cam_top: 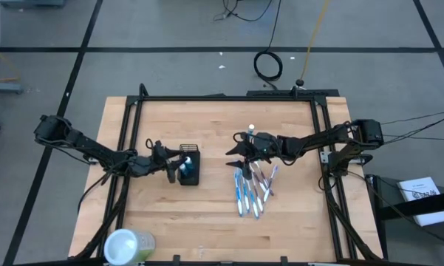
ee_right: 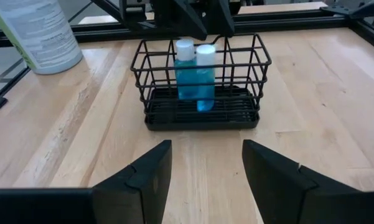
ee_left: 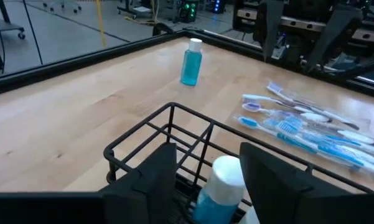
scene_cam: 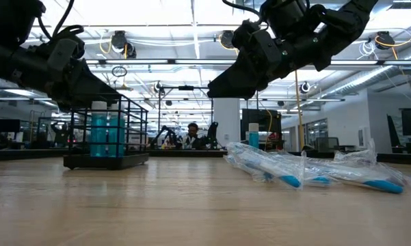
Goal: Pick & Place toothbrushing station
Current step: Put the mouthwash bottle into the middle compartment of the mesh organizer
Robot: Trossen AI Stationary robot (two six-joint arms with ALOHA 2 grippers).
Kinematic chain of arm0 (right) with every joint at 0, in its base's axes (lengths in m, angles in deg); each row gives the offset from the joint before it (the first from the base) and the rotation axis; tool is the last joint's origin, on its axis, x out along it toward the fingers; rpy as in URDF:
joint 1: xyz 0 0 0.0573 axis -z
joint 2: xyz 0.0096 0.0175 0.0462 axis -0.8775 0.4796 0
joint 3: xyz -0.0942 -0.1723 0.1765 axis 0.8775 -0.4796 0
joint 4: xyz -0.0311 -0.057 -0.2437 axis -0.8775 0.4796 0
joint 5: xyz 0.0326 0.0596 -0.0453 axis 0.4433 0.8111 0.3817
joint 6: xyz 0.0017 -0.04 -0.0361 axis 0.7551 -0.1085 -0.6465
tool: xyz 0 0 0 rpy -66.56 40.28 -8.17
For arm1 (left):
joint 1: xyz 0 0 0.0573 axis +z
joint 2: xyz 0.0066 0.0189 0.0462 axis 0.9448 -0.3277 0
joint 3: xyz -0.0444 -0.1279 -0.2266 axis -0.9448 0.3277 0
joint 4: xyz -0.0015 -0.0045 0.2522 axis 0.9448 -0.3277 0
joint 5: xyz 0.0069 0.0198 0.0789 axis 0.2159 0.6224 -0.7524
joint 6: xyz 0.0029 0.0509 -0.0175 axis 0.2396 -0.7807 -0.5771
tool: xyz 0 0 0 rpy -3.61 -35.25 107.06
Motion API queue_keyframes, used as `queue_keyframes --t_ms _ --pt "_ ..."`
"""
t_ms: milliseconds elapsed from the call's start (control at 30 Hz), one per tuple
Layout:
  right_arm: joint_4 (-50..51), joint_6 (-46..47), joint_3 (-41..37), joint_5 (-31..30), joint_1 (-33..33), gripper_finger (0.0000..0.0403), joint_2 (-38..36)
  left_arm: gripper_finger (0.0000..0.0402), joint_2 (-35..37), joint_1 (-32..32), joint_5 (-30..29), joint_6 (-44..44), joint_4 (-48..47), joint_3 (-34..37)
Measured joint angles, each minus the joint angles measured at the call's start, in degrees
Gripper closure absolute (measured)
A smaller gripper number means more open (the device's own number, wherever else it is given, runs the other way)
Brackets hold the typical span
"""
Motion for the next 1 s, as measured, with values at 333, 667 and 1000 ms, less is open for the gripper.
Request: queue_keyframes --t_ms 333,667,1000 --pt "2.88 -0.14 0.00 0.00 0.14 0.0216 -0.51 0.0204 0.00 0.00 -0.38 -1.95 4.68 -0.04" --pt "15.67 -1.27 0.02 -9.56 1.90 0.0216 -8.00 0.0204 0.02 0.00 -0.39 -9.13 5.18 -4.27" --pt "33.92 4.92 -0.11 -27.25 2.07 0.0216 -12.87 0.0204 0.07 0.01 -0.50 -17.53 3.18 -11.41"
